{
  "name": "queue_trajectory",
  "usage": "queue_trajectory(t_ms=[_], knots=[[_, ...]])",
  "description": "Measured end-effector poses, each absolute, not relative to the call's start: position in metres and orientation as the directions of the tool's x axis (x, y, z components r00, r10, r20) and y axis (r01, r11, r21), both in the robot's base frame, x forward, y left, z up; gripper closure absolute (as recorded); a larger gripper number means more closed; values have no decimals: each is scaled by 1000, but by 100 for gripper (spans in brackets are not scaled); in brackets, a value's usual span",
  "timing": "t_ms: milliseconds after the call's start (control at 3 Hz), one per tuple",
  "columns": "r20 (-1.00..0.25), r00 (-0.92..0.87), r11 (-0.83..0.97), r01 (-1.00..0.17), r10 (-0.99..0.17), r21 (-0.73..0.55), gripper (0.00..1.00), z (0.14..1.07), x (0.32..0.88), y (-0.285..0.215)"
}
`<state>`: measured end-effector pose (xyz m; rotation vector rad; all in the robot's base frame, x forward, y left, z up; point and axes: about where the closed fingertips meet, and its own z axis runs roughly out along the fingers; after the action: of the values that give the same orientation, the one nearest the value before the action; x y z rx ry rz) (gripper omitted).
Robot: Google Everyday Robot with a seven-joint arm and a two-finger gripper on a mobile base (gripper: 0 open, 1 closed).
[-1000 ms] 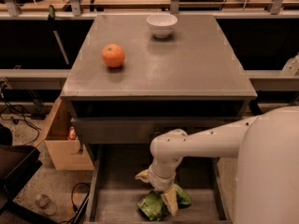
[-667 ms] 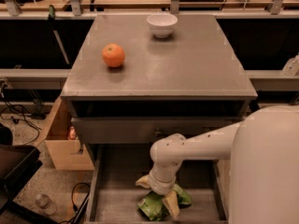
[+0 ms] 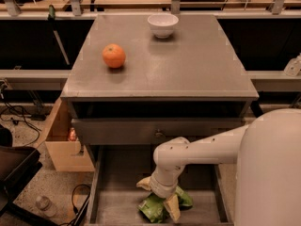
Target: Pick green rice chip bag from middle drawer and place on counter
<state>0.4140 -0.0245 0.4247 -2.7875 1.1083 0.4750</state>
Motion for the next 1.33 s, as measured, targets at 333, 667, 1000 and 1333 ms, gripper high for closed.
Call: queue_trajectory(t_ms=[333, 667, 1000, 1333], knots=[[-286, 721, -740, -670, -632, -54, 0, 416, 414, -17], [-212, 757, -754, -647, -618, -115, 0, 409, 423, -15], [-121, 781, -767, -624, -612, -149, 0, 409, 438, -20], [-118, 781, -767, -624, -613, -149, 0, 409, 438, -20]])
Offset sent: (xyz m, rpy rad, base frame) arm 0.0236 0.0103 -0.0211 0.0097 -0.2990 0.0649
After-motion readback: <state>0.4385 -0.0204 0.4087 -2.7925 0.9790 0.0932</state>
